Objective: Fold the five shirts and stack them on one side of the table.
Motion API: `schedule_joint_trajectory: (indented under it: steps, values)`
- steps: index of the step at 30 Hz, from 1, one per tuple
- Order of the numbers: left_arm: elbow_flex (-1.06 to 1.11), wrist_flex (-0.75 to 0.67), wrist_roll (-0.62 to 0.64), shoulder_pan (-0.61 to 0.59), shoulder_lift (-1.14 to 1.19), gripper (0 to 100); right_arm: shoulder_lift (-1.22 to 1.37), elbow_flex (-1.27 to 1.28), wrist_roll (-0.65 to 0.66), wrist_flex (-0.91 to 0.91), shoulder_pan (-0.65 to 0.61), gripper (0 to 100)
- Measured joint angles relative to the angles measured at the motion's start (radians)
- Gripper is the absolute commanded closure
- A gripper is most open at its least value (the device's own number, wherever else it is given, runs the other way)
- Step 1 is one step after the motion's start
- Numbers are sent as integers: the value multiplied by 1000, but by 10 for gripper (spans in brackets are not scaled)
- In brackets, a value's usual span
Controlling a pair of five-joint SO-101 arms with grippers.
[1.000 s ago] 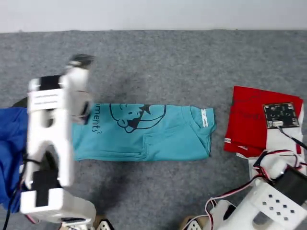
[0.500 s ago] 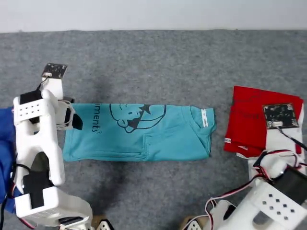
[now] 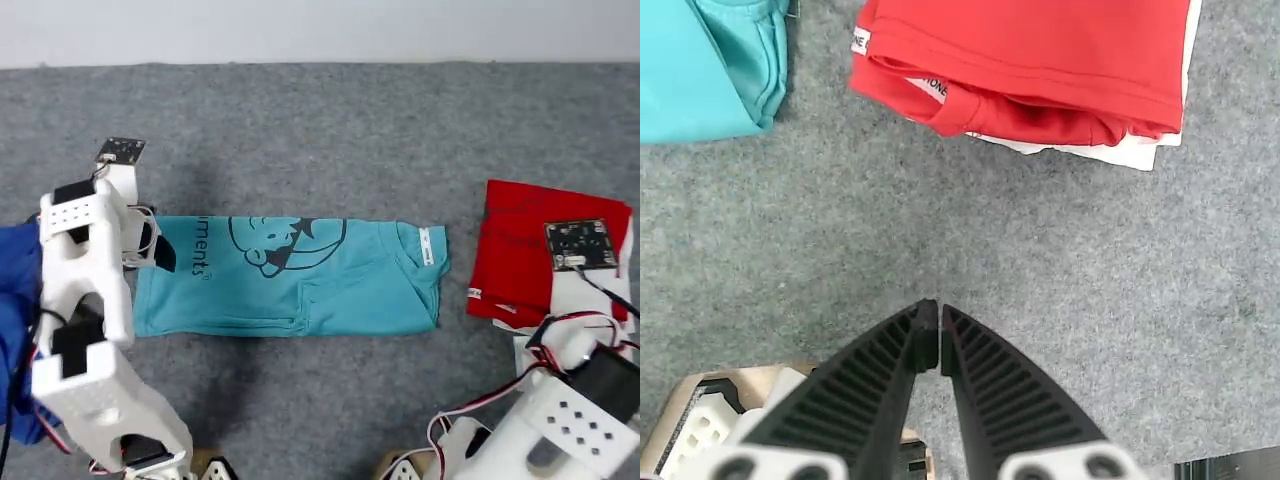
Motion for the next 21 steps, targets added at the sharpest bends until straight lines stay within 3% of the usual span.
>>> schedule_joint_trajectory:
  steps: [7,11,16,21]
  values:
    - [-23,-2,8,0,124,765,0,0,0,0,0,987]
    - [-61,12,3,-2,164,825,0,0,0,0,0,987]
    - [-110,64,3,26,196,984,0,0,0,2,0,987]
    - [-146,129,-18,77,215,987,0,0,0,2,0,987]
